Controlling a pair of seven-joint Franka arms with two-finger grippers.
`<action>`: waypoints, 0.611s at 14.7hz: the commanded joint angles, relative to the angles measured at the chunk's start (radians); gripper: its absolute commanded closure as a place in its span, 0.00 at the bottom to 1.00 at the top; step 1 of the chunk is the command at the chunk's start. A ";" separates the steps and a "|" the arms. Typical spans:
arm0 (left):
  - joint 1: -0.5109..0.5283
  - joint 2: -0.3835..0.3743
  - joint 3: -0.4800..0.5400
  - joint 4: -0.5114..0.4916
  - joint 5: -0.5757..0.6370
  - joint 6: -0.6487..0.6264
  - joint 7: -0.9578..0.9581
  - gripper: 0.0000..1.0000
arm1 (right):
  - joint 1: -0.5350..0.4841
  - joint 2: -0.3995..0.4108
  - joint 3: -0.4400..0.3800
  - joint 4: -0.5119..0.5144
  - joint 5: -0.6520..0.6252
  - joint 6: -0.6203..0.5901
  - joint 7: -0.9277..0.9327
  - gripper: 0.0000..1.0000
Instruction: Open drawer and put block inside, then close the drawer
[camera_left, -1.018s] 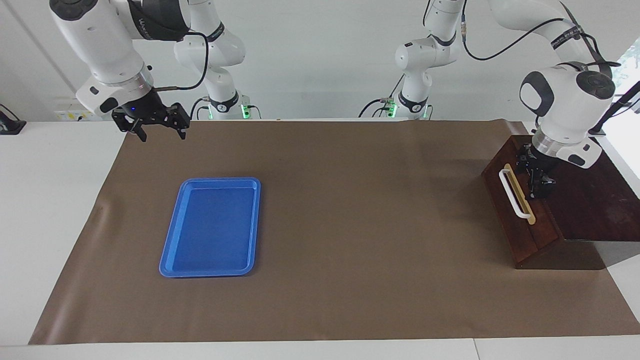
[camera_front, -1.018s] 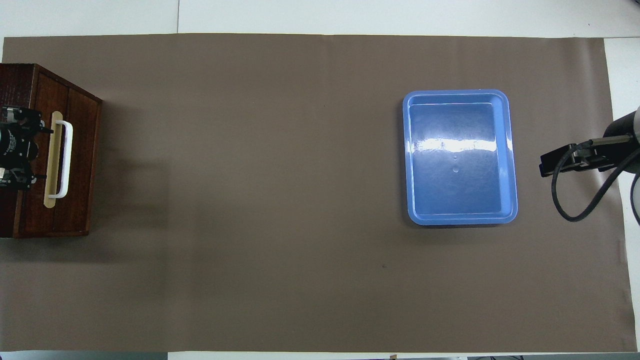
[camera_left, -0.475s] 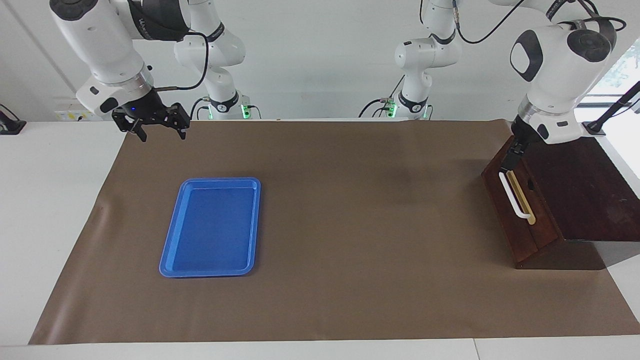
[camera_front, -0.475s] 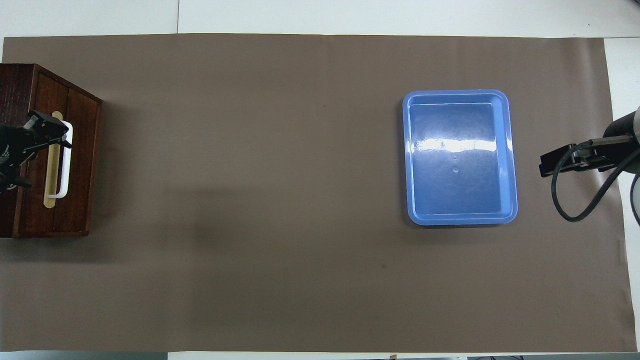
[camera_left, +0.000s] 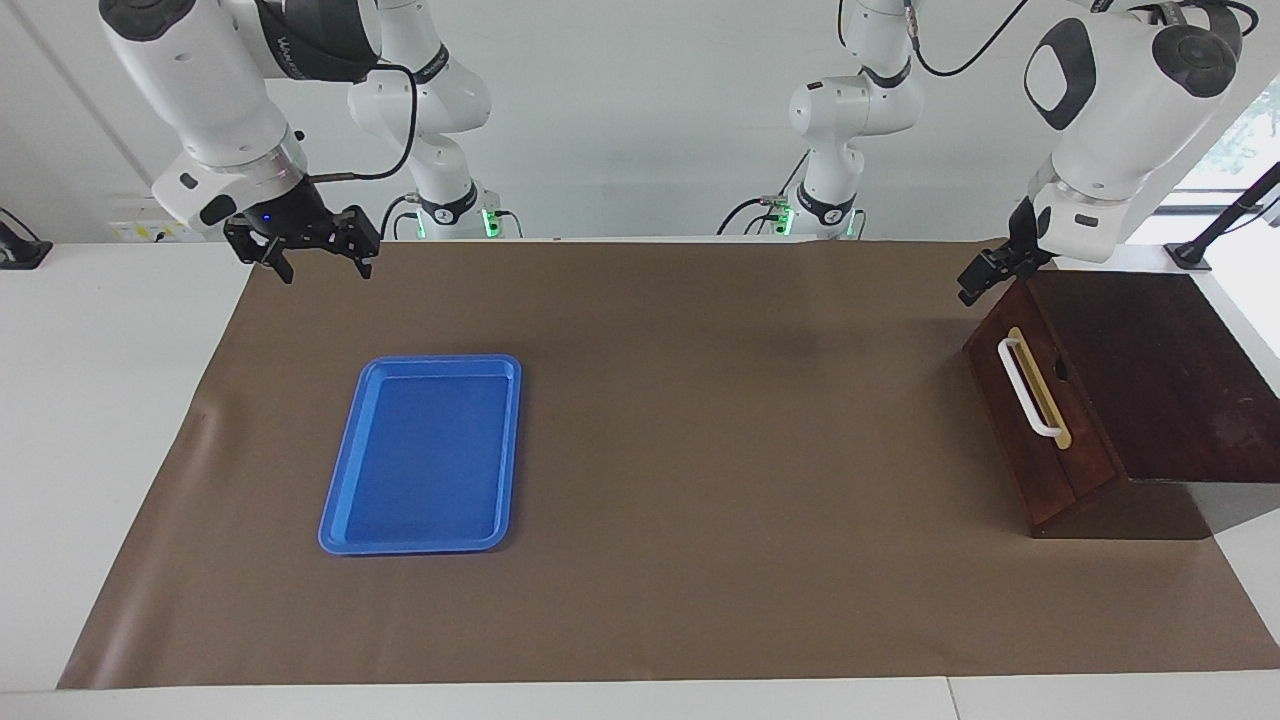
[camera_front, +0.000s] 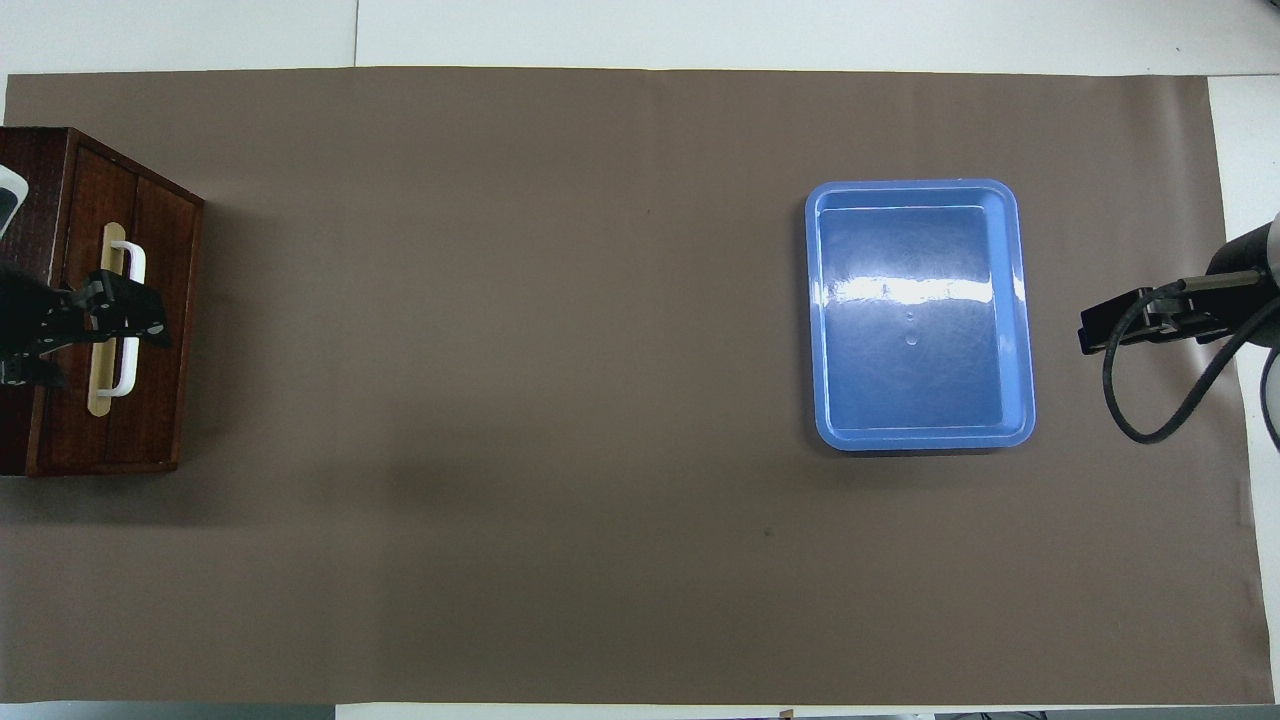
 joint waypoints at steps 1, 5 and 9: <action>-0.007 0.041 0.000 0.064 -0.017 -0.084 0.127 0.00 | -0.013 -0.015 0.007 -0.013 -0.014 -0.012 -0.018 0.00; -0.024 0.039 0.000 0.072 -0.037 -0.080 0.141 0.00 | -0.013 -0.015 0.007 -0.013 -0.014 -0.012 -0.018 0.00; -0.031 0.044 -0.016 0.122 -0.033 -0.103 0.143 0.00 | -0.013 -0.016 0.007 -0.013 -0.014 -0.012 -0.018 0.00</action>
